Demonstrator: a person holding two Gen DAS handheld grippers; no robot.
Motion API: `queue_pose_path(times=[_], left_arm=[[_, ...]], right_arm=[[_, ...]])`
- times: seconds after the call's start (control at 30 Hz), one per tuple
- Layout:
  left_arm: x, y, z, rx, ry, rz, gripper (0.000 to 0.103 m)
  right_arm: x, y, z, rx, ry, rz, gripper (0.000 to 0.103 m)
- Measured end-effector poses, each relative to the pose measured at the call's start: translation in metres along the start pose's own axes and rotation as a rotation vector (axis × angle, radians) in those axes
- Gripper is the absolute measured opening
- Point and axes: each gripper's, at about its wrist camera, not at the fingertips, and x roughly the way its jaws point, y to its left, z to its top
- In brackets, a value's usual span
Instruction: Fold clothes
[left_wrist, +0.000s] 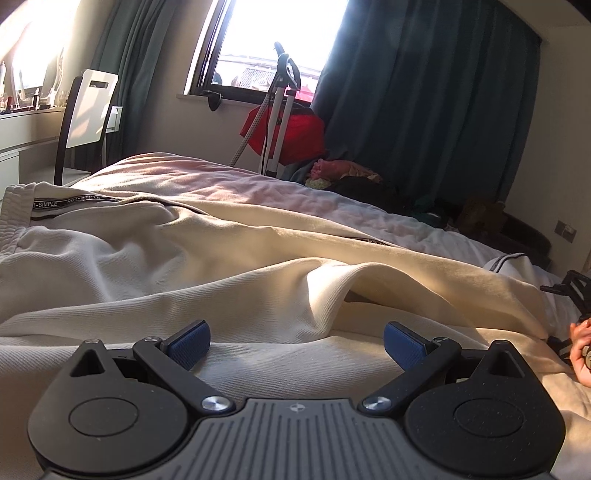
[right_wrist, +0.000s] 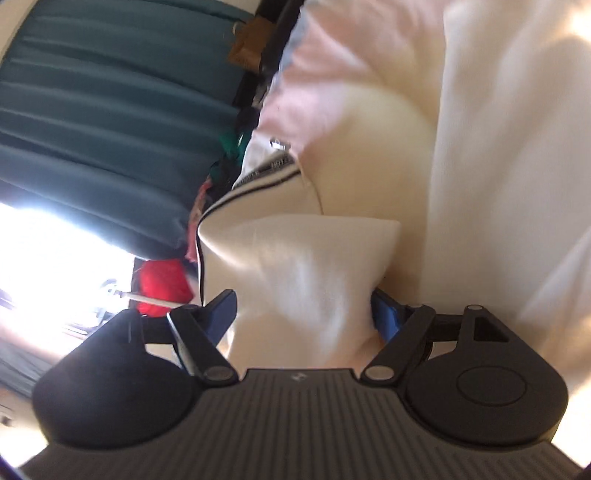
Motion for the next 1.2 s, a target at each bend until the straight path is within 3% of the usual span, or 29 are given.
queue_pose_path(times=[0.13, 0.2, 0.3, 0.37, 0.4, 0.43, 0.57, 0.73, 0.8, 0.9, 0.97, 1.0, 1.03, 1.1, 1.13, 1.2], left_arm=[[-0.002, 0.001, 0.000, -0.010, -0.004, -0.009, 0.101], [-0.001, 0.000, -0.001, -0.009, -0.005, -0.009, 0.101], [0.001, -0.001, -0.001, -0.006, -0.004, -0.007, 0.101], [0.001, -0.002, -0.002, -0.005, -0.007, -0.007, 0.101], [0.002, -0.002, -0.002, -0.003, -0.006, -0.007, 0.101], [0.002, -0.002, -0.002, -0.001, -0.005, -0.006, 0.101], [0.002, -0.003, -0.003, 0.008, -0.006, -0.002, 0.101], [0.000, -0.003, -0.002, 0.010, -0.015, -0.004, 0.101], [0.000, -0.002, -0.002, 0.011, -0.015, -0.005, 0.101], [0.000, -0.002, -0.001, 0.013, -0.015, -0.006, 0.101], [0.000, -0.002, -0.001, 0.012, -0.013, -0.006, 0.101], [0.000, -0.002, -0.001, 0.012, -0.011, -0.006, 0.101], [0.001, -0.002, -0.001, 0.012, -0.009, -0.006, 0.101], [0.001, -0.002, -0.001, 0.010, -0.006, -0.006, 0.101], [0.001, -0.002, -0.002, 0.008, -0.004, -0.006, 0.101], [0.002, -0.002, -0.002, 0.004, 0.001, -0.007, 0.101]], right_arm=[[0.030, -0.011, 0.010, 0.053, 0.120, 0.226, 0.080], [0.032, -0.014, 0.015, 0.093, 0.114, 0.348, 0.080], [0.017, -0.005, 0.021, 0.073, -0.047, 0.369, 0.079], [0.007, 0.010, 0.025, 0.007, -0.121, 0.378, 0.065], [0.001, 0.019, 0.027, -0.042, -0.148, 0.380, 0.030], [-0.005, 0.028, 0.027, -0.099, -0.171, 0.359, 0.013], [-0.030, 0.049, 0.028, -0.198, -0.256, 0.307, 0.012], [-0.051, 0.059, 0.026, -0.402, -0.439, 0.081, 0.012], [-0.057, 0.041, 0.029, -0.347, -0.424, 0.049, 0.012], [-0.047, 0.001, 0.042, -0.103, -0.309, 0.102, 0.015], [-0.035, -0.021, 0.050, 0.052, -0.219, 0.141, 0.022], [-0.028, -0.030, 0.052, 0.119, -0.176, 0.159, 0.039], [-0.023, -0.035, 0.053, 0.157, -0.146, 0.180, 0.065], [-0.011, -0.033, 0.052, 0.161, -0.096, 0.221, 0.089], [-0.004, -0.030, 0.052, 0.144, -0.074, 0.235, 0.090], [0.016, -0.018, 0.053, 0.072, -0.027, 0.184, 0.090]])
